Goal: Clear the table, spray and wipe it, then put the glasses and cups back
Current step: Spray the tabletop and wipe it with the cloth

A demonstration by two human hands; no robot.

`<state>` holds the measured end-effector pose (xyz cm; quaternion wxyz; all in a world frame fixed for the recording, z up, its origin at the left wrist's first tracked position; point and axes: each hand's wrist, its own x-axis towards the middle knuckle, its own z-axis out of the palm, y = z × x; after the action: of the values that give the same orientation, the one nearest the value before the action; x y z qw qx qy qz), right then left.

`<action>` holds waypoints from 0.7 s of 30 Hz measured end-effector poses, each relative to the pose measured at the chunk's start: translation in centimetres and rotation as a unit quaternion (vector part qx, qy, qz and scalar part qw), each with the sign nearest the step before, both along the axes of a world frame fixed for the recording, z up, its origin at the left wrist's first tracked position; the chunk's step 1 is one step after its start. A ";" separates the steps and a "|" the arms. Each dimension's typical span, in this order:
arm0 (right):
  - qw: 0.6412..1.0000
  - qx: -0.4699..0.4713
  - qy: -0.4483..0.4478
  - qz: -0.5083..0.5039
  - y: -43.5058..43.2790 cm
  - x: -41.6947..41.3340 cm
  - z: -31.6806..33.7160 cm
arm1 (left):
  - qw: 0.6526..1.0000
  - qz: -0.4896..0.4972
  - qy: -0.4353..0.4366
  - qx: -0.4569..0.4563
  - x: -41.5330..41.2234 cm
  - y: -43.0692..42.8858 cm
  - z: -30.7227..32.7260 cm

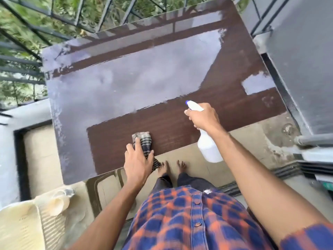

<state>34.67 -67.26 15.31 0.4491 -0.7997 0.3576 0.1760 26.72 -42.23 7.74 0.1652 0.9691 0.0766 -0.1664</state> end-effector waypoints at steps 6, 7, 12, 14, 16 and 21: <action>0.997 0.012 0.014 -0.070 -3.6 -3.0 -0.4 | 0.997 -0.065 0.029 -0.008 1.5 -5.8 0.2; 0.997 0.012 0.015 -0.074 -4.4 -3.5 -0.6 | 0.996 -0.077 0.034 -0.011 1.7 -7.2 0.3; 0.995 -0.005 0.017 -0.103 -10.8 -5.7 -1.4 | 0.987 -0.153 0.032 -0.047 2.6 -17.8 0.3; 0.993 -0.013 0.025 -0.115 -14.2 -6.6 -1.6 | 0.980 -0.189 0.033 -0.060 2.7 -22.9 0.3; 0.991 -0.026 0.032 -0.129 -18.1 -7.4 -1.9 | 0.970 -0.232 0.038 -0.056 2.8 -28.0 0.1; 0.986 -0.058 0.032 -0.154 -25.8 -8.9 -1.6 | 0.941 -0.331 0.065 -0.033 3.9 -38.5 0.2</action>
<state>25.81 -93.08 13.74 0.4121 -0.7535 0.5005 0.1094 30.62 -80.70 7.90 0.1274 0.9210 -0.2431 -0.2764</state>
